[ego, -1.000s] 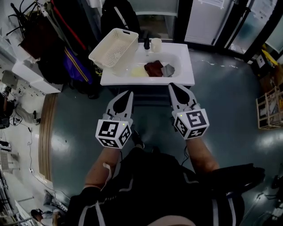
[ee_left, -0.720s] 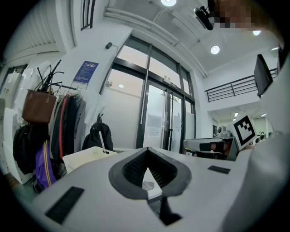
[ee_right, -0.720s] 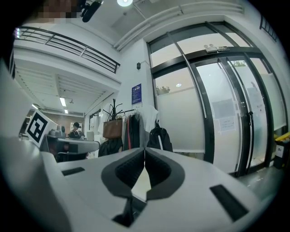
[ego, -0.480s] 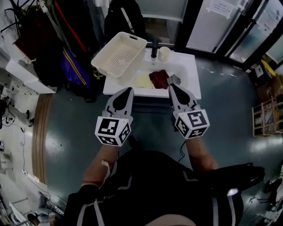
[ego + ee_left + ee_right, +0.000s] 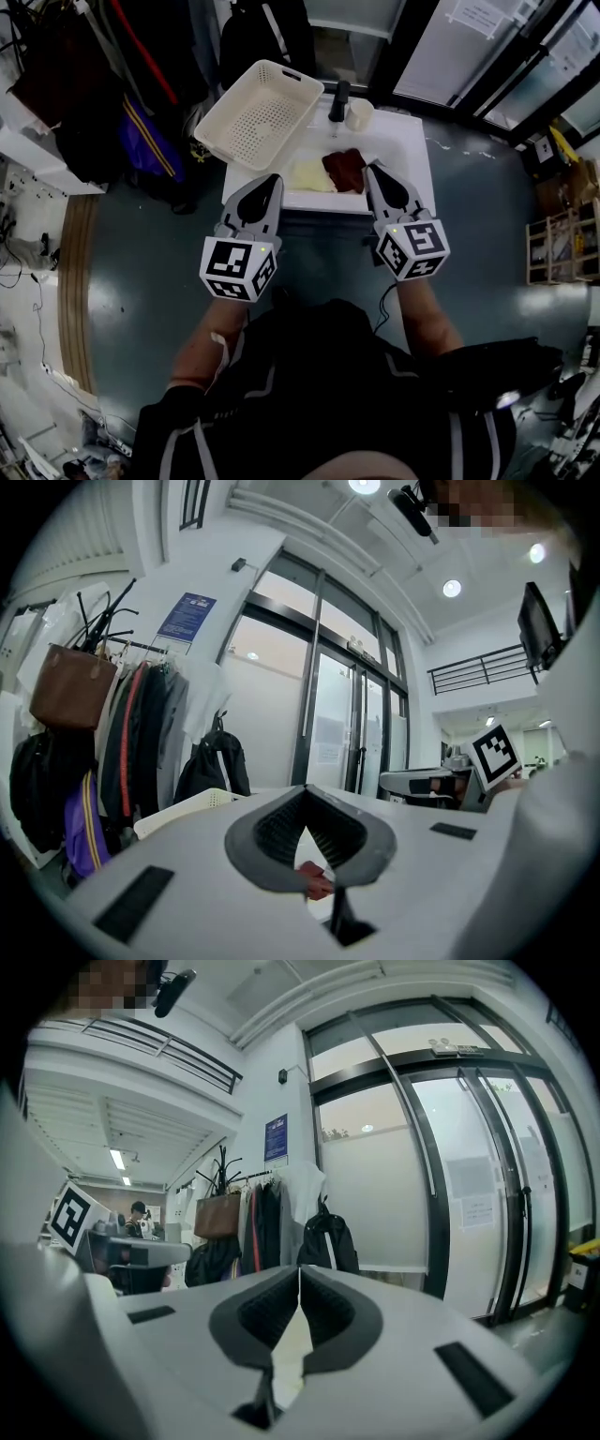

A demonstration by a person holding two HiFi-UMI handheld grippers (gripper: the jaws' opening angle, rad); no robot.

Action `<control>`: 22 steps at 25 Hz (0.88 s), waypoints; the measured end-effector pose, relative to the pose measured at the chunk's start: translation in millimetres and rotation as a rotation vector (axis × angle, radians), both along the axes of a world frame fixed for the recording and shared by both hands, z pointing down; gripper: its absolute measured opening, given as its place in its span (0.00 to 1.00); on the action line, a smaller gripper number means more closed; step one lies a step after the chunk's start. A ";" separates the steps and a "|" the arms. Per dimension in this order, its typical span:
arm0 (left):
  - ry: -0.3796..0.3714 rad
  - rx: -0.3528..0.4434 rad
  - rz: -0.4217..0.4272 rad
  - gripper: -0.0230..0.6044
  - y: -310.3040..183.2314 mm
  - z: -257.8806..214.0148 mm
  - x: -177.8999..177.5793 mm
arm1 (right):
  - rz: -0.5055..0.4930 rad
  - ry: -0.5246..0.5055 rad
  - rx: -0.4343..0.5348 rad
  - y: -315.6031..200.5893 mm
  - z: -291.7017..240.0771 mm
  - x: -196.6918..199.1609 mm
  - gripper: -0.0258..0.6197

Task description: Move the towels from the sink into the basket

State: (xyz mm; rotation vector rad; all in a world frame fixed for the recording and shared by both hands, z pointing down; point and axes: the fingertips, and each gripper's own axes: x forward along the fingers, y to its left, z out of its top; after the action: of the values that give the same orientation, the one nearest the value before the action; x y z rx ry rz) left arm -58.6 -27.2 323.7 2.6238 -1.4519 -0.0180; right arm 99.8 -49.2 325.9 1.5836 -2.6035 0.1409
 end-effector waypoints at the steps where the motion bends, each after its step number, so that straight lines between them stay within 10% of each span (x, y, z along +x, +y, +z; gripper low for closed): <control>1: -0.002 -0.001 0.002 0.04 -3.5 2.0 -2.8 | 0.004 0.003 -0.003 -4.6 1.9 -1.4 0.06; 22: -0.069 -0.145 -0.125 0.04 -84.2 58.1 9.9 | -0.262 0.108 -0.206 -132.8 102.2 -16.4 0.23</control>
State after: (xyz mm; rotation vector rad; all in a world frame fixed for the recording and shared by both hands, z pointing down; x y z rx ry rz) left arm -48.7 -111.3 381.9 2.4391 -1.5736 0.1592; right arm 83.4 -182.0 428.2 1.1421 -2.5858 0.2852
